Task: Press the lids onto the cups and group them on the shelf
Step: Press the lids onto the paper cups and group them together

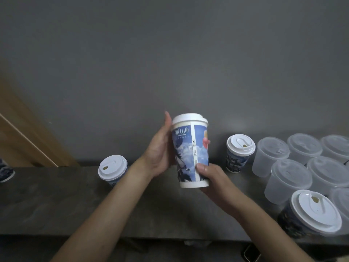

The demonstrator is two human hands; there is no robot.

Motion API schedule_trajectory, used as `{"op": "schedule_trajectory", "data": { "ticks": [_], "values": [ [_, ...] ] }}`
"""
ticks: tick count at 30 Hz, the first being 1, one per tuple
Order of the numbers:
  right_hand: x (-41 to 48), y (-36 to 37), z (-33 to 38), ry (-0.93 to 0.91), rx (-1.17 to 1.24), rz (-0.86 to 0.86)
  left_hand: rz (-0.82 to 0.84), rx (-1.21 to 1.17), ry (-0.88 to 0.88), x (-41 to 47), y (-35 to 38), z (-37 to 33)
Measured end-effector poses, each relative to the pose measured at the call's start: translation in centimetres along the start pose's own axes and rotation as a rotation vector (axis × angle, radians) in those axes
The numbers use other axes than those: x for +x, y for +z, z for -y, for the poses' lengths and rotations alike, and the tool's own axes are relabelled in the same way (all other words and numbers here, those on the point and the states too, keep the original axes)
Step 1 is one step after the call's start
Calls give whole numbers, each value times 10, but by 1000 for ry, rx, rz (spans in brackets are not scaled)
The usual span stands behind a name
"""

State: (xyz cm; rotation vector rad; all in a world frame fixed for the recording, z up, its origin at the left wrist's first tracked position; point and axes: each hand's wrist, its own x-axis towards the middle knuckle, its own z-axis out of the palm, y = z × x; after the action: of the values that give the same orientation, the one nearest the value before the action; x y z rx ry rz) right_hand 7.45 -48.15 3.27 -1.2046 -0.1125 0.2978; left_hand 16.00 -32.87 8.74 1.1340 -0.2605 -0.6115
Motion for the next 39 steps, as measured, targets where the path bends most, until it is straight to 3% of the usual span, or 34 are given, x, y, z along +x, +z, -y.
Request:
{"op": "schedule_trajectory", "data": {
  "ticks": [4,11,15,19,24,28,30,33,35,39],
  "values": [
    [-6,26,47,-55,123,34,130,-39,10,-4,28,-31],
    [-11,51,80,54,372,79,-36,-136,-26,-7,36,-39],
    [-9,58,96,220,563,-41,-199,-51,-113,-4,39,-30],
    [-7,62,93,250,613,-82,-208,-26,-120,-3,37,-17],
    [-12,56,80,241,429,-15,-284,32,-58,-2,26,-31],
    [-21,52,74,223,751,271,-209,-59,52,-9,19,-33],
    [-26,48,64,178,715,342,-162,-40,41,-13,23,-32],
    [-24,47,55,125,307,92,-214,61,108,-12,23,-35],
    [-23,46,55,66,177,-105,-281,176,226,-13,19,-37],
    [-33,52,70,175,590,31,-165,57,131,-16,22,-30]
  ]
}}
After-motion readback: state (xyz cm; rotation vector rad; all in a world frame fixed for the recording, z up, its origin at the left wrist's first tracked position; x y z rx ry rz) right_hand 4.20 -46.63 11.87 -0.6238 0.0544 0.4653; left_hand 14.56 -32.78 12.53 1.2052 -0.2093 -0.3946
